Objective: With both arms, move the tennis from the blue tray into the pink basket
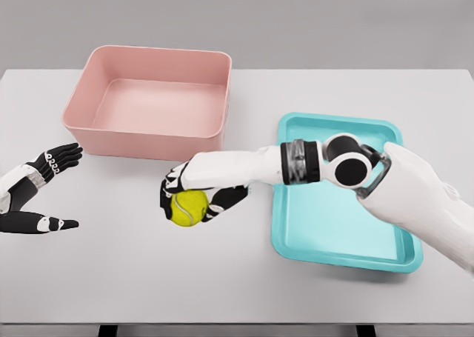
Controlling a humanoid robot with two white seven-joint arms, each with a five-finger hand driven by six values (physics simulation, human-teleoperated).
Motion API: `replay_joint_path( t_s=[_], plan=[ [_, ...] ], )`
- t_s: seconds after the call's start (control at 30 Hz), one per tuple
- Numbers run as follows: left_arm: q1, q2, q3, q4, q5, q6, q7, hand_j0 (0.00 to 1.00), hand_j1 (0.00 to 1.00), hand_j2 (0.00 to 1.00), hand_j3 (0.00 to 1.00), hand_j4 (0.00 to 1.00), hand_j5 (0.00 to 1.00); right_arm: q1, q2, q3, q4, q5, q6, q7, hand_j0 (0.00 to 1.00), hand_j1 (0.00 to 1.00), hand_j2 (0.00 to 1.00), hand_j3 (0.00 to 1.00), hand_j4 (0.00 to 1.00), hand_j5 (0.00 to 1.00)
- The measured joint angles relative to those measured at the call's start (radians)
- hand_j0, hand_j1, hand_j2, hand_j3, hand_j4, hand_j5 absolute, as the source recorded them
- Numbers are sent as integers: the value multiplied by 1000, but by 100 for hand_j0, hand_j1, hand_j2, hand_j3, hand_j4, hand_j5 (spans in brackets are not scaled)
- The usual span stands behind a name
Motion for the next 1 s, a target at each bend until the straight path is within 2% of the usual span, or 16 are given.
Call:
replay_joint_path(
  t_s=[0.27,0.3,0.33,0.37,0.67,0.8,0.9,1.0],
  plan=[
    [0,0,0,0,0,0,0,100,100,100,100,100,100,-6,82,16,85,59,21,0,48,48,48,48,48,48],
    [2,0,0,0,0,0,0,100,100,100,100,100,100,-6,88,19,90,67,21,0,58,58,58,58,58,58],
    [2,0,0,0,0,0,0,100,100,100,100,100,100,-6,93,22,92,75,20,0,87,87,87,87,87,87],
    [2,0,0,0,0,0,0,100,100,100,100,100,100,-6,95,25,93,90,17,0,100,100,100,100,100,100],
    [2,0,0,0,0,0,0,100,100,100,100,100,100,-15,92,18,73,140,12,0,100,100,100,100,100,100],
    [2,0,0,0,0,0,0,100,100,100,100,100,100,-20,67,-13,-15,134,6,0,100,100,100,100,100,100],
    [3,0,-1,0,-9,0,0,100,100,100,100,100,100,-15,22,-122,-75,64,-94,1,100,100,100,100,100,100],
    [3,-1,-4,-1,-22,0,0,100,100,100,100,100,100,0,-62,-340,-88,-90,-186,1,100,100,100,100,100,100]
  ],
)
